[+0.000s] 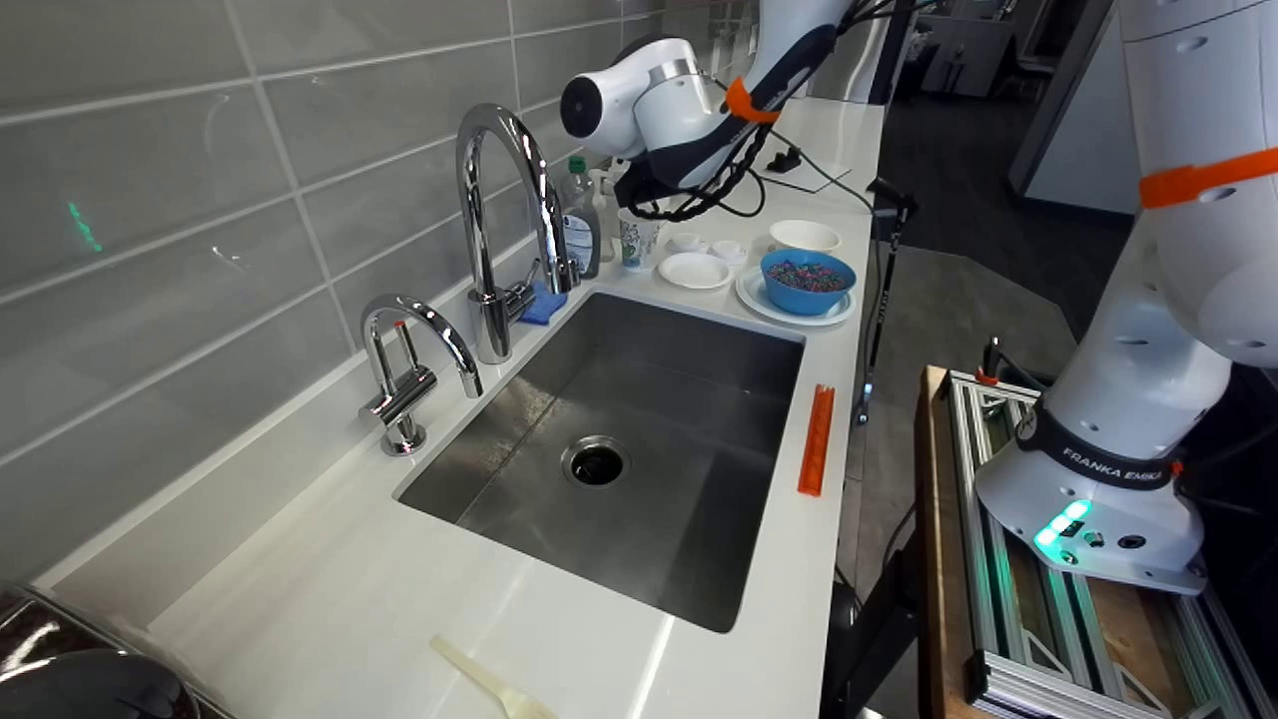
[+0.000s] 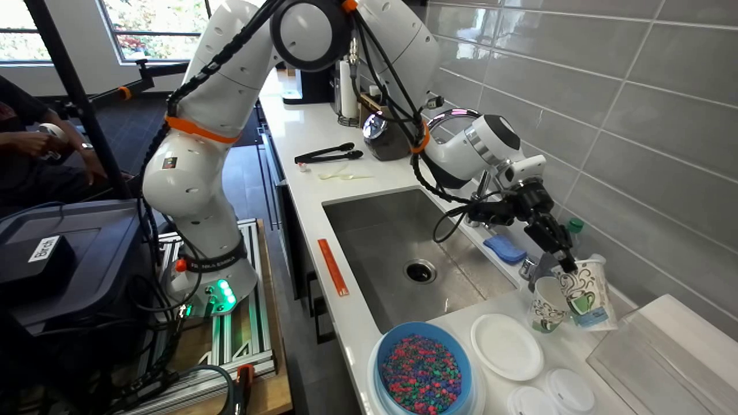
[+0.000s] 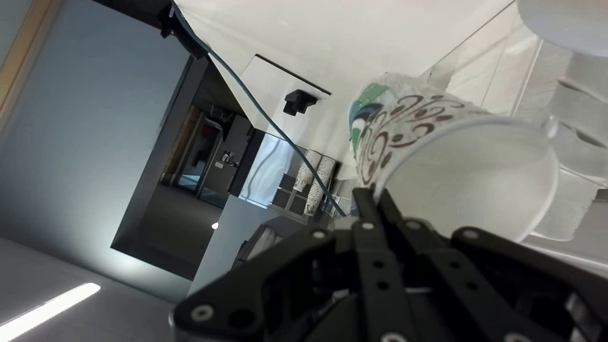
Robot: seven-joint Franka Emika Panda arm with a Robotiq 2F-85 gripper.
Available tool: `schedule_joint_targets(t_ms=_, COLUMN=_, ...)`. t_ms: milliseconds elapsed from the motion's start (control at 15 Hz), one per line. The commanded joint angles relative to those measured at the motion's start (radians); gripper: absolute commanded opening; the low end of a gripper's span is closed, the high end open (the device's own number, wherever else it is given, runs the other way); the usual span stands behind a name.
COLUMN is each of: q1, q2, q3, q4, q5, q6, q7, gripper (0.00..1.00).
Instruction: Pour the contents in the cup inside the sink into the cup on the counter
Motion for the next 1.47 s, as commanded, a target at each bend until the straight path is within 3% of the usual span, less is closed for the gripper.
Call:
schedule_joint_targets(t_ms=0, q1=0.008, q2=0.026, q3=0.005, q4=0.024, q5=-0.048, q6=-0.052, q7=0.048, gripper=0.01)
schedule_joint_targets(t_ms=1400, q1=0.008, q2=0.038, q3=0.014, q4=0.039, q5=-0.073, q6=-0.087, q7=0.057, gripper=0.01)
